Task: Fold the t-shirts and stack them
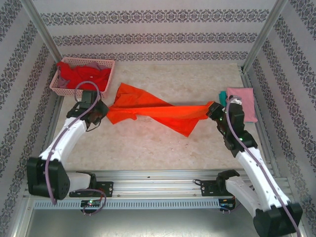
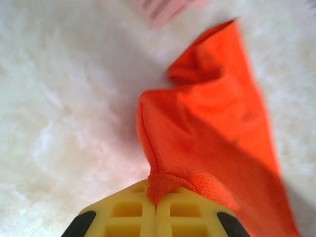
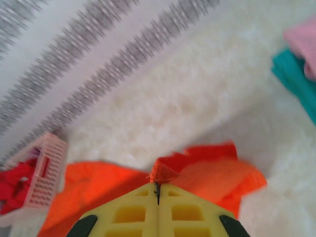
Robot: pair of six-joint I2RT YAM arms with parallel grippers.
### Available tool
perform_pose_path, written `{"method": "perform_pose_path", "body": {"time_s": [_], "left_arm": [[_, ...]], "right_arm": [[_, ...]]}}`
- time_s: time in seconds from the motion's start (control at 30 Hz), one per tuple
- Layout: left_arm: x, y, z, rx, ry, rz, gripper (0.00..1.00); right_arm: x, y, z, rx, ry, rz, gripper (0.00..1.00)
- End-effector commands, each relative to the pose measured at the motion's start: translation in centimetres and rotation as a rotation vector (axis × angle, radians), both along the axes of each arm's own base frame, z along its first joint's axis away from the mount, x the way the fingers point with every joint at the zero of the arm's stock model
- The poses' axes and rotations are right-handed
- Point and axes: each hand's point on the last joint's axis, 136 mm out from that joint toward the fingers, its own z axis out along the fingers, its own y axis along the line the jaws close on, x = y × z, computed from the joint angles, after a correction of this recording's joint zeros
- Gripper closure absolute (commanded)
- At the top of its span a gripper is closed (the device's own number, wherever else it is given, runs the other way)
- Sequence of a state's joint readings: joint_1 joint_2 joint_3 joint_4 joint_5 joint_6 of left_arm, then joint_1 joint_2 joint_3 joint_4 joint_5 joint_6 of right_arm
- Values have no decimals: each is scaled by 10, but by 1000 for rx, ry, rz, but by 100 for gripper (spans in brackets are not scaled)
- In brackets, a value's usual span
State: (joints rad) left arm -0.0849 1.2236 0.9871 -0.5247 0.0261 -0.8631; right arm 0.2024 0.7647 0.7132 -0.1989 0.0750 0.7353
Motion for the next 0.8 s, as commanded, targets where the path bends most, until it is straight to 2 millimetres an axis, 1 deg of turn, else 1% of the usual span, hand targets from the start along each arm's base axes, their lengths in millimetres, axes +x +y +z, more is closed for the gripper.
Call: {"method": "perform_pose_path", "body": {"time_s": [0.0, 0.07, 0.13, 0.17, 0.27, 0.37, 0.47, 0.57, 0.63, 0.67, 0.77], "left_arm": [[-23, 19, 31, 107, -10, 14, 100], [-30, 21, 49, 113, -50, 17, 100], [-35, 19, 65, 101, -94, 11, 100], [-35, 18, 70, 93, -106, 8, 100], [-34, 12, 77, 66, -125, -8, 100], [-28, 9, 73, 51, -117, -16, 100], [-9, 8, 59, 47, -108, -10, 100], [22, -1, 40, 4, -86, -17, 100], [46, -5, 28, -15, -81, -18, 100], [57, -5, 24, -13, -79, -14, 100], [93, -2, 2, 22, -32, -3, 100]], "right_arm": [[-20, -14, 37, -119, -113, -41, 100], [-32, -14, 52, -124, -178, -34, 100], [-43, -10, 60, -119, -226, -11, 100], [-46, -9, 64, -114, -243, 0, 100], [-50, -2, 66, -113, -256, 35, 100], [-43, 2, 63, -124, -236, 45, 100], [-23, 4, 43, -180, -142, 40, 100], [8, 8, 15, -230, -32, 50, 100], [32, 9, -1, -220, 15, 60, 100], [43, 9, -7, -211, 29, 61, 100], [85, 9, -24, -197, 68, 69, 100]]}}
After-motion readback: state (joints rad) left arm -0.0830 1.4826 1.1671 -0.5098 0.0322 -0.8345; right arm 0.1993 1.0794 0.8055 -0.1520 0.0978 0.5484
